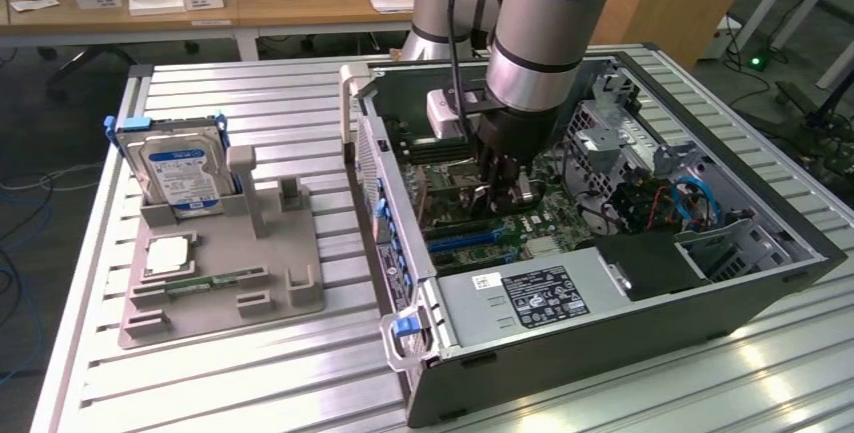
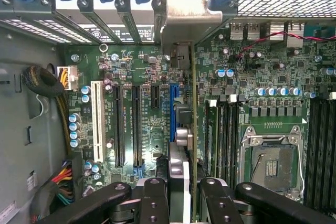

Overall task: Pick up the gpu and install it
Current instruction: 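Insert the gpu into the slot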

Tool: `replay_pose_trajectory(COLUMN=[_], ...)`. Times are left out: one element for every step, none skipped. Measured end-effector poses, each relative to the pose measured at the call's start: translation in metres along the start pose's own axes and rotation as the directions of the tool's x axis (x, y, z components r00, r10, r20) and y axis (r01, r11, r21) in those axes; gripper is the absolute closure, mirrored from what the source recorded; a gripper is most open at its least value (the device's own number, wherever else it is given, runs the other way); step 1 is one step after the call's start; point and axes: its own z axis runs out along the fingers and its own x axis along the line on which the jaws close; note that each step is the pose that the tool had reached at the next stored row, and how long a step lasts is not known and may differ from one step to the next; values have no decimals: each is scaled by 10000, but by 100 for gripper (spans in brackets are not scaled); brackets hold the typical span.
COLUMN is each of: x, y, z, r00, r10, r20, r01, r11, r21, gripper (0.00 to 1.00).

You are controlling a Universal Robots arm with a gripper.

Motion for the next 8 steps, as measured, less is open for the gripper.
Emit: replay_pose_trajectory(x=[0, 0, 0, 0, 0, 0, 3, 9], y=[0, 0, 0, 0, 0, 0, 0, 0], z=[1, 1, 1, 1, 2, 4, 6, 7], r00=[10000, 10000, 10000, 10000, 10000, 10000, 10000, 10000], r10=[0, 0, 0, 0, 0, 0, 1, -1], r20=[2, 2, 2, 2, 2, 3, 5, 4], r01=[0, 0, 0, 0, 0, 0, -1, 1], r11=[10000, 10000, 10000, 10000, 10000, 10000, 10000, 10000], r21=[1, 1, 1, 1, 1, 2, 2, 2], gripper=[72, 72, 72, 72, 72, 72, 72, 72])
